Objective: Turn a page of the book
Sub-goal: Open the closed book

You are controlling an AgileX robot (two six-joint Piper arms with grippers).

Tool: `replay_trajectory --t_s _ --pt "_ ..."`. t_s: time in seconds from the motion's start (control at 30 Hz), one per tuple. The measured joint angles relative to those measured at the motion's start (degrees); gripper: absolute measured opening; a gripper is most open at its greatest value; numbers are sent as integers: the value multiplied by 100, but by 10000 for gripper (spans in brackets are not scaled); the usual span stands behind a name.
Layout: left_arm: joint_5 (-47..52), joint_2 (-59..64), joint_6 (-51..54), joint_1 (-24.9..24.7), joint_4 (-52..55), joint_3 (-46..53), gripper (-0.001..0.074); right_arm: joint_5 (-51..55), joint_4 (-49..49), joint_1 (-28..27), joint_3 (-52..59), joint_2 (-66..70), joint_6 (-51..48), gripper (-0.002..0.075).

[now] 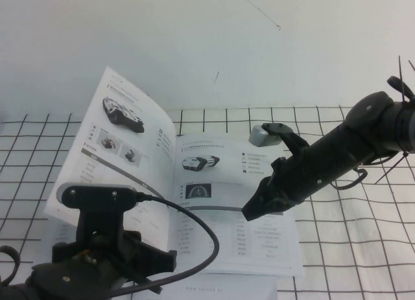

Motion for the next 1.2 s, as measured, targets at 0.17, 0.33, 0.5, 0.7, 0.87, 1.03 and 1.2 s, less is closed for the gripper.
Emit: replay_trajectory --t_s 0.17,0.33,0.5,0.7,0.87,1.03,1.2 --pt "321 0 251 293 -23 0 -2 -48 -98 118 0 184 48 1" --pt "1309 39 563 915 -23 0 -2 -48 -142 178 0 202 66 1" --pt "2200 347 659 1609 -4 0 -2 -48 -151 178 0 202 66 1" --pt "2977 1110 669 2005 47 0 -2 -48 -181 178 0 202 75 1" --pt "3247 1519 669 2055 85 -50 -2 -48 -480 178 0 202 216 1" --pt "3444 1686 669 2078 85 -118 -3 -48 -742 178 0 202 330 1" --pt "3547 1708 669 2088 85 -150 -3 -57 -792 178 0 202 432 1"
